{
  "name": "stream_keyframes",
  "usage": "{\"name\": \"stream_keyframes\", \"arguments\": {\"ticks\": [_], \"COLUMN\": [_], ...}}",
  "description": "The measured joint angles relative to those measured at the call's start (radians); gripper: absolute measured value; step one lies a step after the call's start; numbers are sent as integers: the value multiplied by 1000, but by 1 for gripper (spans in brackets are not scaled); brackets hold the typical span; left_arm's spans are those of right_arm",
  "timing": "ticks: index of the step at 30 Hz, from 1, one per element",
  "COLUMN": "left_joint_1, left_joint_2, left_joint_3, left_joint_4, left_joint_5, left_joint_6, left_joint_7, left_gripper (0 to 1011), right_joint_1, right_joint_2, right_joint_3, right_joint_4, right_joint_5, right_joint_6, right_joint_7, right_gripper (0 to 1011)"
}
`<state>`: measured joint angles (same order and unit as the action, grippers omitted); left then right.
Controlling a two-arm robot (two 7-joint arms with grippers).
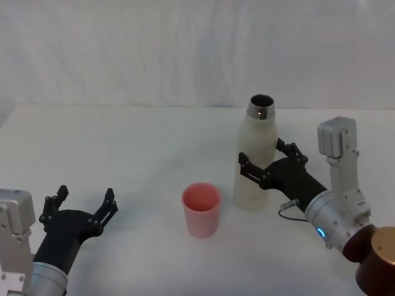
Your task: Grasp the thermos with one hand and pour water into the cup lid.
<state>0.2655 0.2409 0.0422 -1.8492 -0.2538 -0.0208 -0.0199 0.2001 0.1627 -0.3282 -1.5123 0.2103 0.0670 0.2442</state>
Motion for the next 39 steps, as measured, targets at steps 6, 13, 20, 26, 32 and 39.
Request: {"name": "stream_keyframes", "arguments": {"ticks": [6, 13, 20, 26, 32, 39], "left_joint_1": [0, 0, 0, 0, 0, 0], "left_joint_2": [0, 0, 0, 0, 0, 0], "left_joint_3": [0, 0, 0, 0, 0, 0], "left_joint_4": [0, 0, 0, 0, 0, 0], "left_joint_5": [0, 0, 0, 0, 0, 0], "left_joint_6": [0, 0, 0, 0, 0, 0], "left_joint_7": [0, 0, 0, 0, 0, 0], "left_gripper": [1001, 1001, 1001, 1001, 1001, 1001], "right_joint_1": [9, 23, 32, 38, 44, 48], "right_joint_2": [-7, -14, -17, -21, -24, -27], "right_joint_3": [-4, -10, -13, -15, -15, -14], "right_joint_4": [12, 32, 39, 46, 53, 59], "right_joint_5": [-2, -9, -16, -20, -20, -18], "right_joint_6": [-4, -6, -4, -3, -3, -2], "right_joint_7": [0, 0, -2, -2, -1, 3], "right_gripper": [1000, 1000, 1000, 1000, 1000, 1000]}}
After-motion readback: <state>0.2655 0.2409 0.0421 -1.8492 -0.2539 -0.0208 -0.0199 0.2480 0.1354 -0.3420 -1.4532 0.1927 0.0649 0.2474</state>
